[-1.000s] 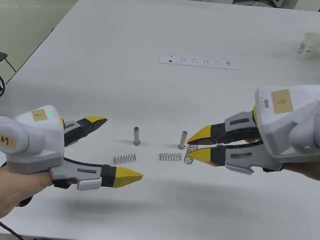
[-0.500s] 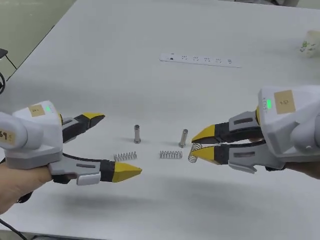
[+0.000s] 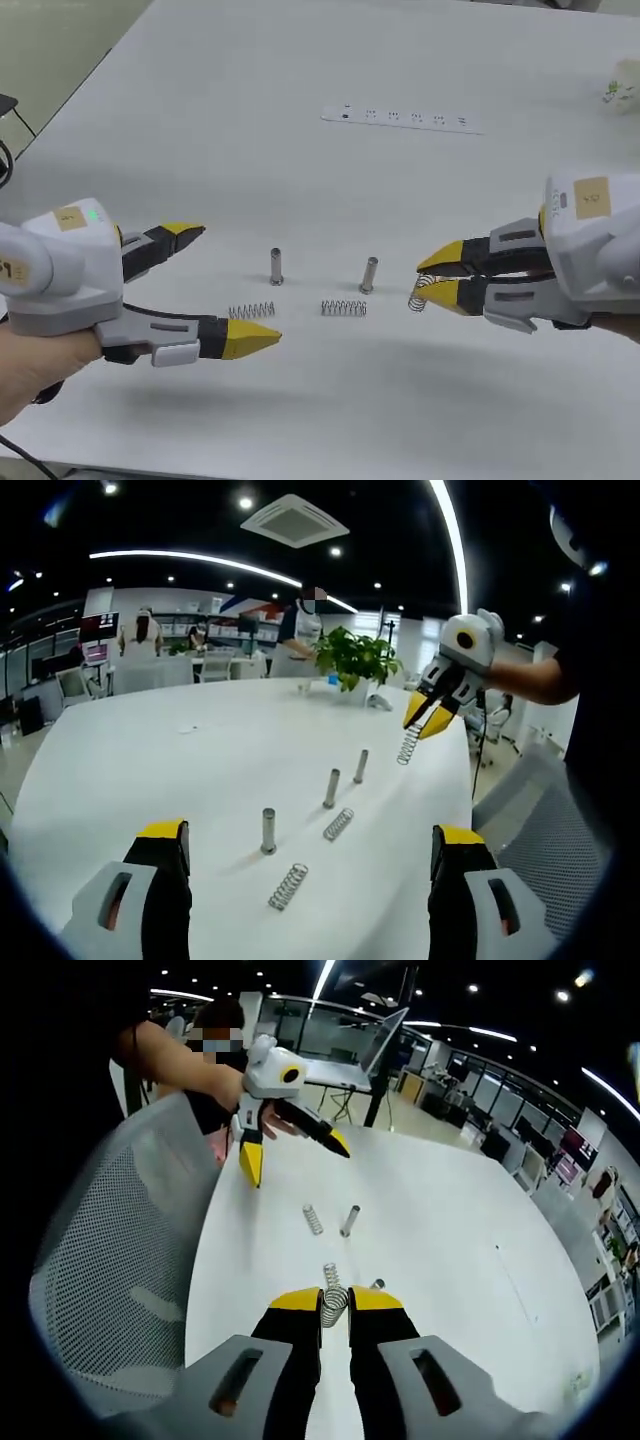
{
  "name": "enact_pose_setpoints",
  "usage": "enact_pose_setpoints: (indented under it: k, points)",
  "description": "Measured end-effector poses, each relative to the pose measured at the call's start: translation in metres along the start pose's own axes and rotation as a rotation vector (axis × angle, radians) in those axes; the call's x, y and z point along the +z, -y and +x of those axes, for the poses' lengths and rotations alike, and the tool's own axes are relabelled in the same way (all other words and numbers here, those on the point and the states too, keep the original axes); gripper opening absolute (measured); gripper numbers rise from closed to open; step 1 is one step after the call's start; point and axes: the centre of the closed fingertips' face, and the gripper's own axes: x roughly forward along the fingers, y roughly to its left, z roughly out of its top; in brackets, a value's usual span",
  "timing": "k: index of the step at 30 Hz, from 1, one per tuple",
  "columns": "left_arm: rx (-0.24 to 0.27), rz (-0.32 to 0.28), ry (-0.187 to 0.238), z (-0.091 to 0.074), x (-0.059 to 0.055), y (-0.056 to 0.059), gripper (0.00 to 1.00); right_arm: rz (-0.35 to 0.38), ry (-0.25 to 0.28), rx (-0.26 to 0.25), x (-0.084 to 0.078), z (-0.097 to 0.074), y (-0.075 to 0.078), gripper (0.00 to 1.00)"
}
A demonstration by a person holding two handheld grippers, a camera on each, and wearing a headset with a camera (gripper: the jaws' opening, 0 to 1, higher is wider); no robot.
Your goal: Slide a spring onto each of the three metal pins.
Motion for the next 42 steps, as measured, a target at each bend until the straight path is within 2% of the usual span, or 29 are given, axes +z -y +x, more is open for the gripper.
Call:
enact_pose_setpoints:
  k: [12, 19, 23, 30, 32, 42]
  points:
    - [0.002, -0.002, -0.001, -0.002, 0.001, 0.000, 0.98, 0.075, -0.029, -0.102, -0.027, -0.012, 0.037, 0.07]
    - [0.005, -0.004, -0.004, -0.003, 0.000, 0.000, 0.98, 0.107, -0.037, -0.149, -0.037, -0.016, 0.054, 0.07]
    - [0.007, -0.004, -0.007, -0.004, 0.000, -0.001, 0.98, 0.127, -0.041, -0.161, -0.042, -0.015, 0.060, 0.07]
    - [0.005, -0.004, -0.010, -0.004, -0.001, 0.001, 0.98, 0.188, -0.018, -0.187, -0.046, -0.013, 0.070, 0.07]
    - [0.007, -0.013, 0.008, -0.004, 0.003, 0.001, 0.98, 0.203, -0.018, -0.185, -0.047, -0.012, 0.070, 0.07]
    - [0.008, -0.008, 0.011, -0.005, 0.006, 0.000, 0.98, 0.223, -0.024, -0.193, -0.053, -0.007, 0.075, 0.07]
